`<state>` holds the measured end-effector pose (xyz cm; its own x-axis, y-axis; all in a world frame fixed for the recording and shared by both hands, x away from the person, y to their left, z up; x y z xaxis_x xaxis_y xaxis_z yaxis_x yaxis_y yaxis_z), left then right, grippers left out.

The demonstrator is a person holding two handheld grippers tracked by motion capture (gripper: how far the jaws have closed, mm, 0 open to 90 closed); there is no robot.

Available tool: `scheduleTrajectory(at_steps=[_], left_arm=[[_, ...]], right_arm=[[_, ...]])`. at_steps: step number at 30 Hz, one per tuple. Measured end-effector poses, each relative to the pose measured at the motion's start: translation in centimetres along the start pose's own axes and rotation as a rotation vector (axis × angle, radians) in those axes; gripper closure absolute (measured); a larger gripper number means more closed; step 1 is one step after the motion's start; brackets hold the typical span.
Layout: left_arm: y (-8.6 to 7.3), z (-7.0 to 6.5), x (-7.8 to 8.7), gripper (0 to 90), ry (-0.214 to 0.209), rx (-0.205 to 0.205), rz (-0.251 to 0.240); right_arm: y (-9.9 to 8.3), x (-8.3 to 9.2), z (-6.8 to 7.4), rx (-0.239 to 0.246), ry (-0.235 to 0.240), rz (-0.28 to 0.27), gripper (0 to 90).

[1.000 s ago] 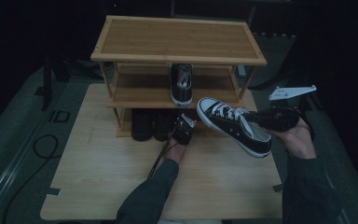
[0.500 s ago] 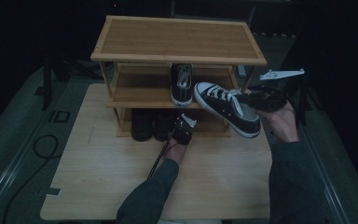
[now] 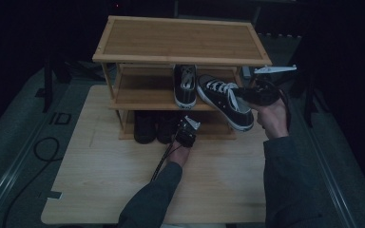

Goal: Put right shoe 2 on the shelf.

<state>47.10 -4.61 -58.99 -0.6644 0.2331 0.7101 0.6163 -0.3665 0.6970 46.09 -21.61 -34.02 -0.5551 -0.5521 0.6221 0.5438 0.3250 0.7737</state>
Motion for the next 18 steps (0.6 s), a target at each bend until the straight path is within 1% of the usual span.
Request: scheduleTrajectory(at_steps=[4, 7, 9, 11, 13, 14, 16, 18], left_arm=[[0.0, 0.0, 0.0, 90.0, 0.000, 0.000, 0.001], [0.0, 0.0, 0.0, 90.0, 0.000, 0.000, 0.001], [0.0, 0.0, 0.0, 90.0, -0.001, 0.000, 0.001], [0.0, 0.0, 0.0, 90.0, 0.000, 0.000, 0.001], [0.0, 0.0, 0.0, 90.0, -0.004, 0.002, 0.001], [0.0, 0.0, 0.0, 90.0, 0.002, -0.006, 0.001], [0.0, 0.0, 0.0, 90.0, 0.002, -0.005, 0.001], [0.0, 0.0, 0.0, 90.0, 0.001, -0.005, 0.001]], right_arm=[[0.3, -0.6, -0.2, -0.021, -0.023, -0.017, 88.7], [0.2, -1.2, -0.5, -0.040, -0.032, -0.027, 88.6], [0.1, -1.6, -0.6, -0.040, -0.045, -0.035, 88.6], [0.1, -1.7, -0.5, -0.039, -0.047, -0.041, 88.6], [0.0, -1.8, -0.6, -0.034, -0.071, -0.032, 87.9], [-0.1, -1.8, -0.7, -0.027, -0.088, -0.022, 87.0], [-0.3, -1.7, -0.9, -0.011, -0.129, 0.008, 82.6], [-0.3, -1.4, -1.1, -0.012, -0.116, 0.014, 78.9]])
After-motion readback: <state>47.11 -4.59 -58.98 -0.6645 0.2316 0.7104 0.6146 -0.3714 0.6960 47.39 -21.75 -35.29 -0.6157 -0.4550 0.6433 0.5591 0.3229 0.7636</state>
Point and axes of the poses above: each handheld gripper's, and its own axes: x roughly backward along the jaws, y roughly out of its top, z roughly to its left, the point moved 5 cm from there along -x, roughly forward along the jaws, and after that the axes turned 6 degrees about z, right-handed, at the moved point
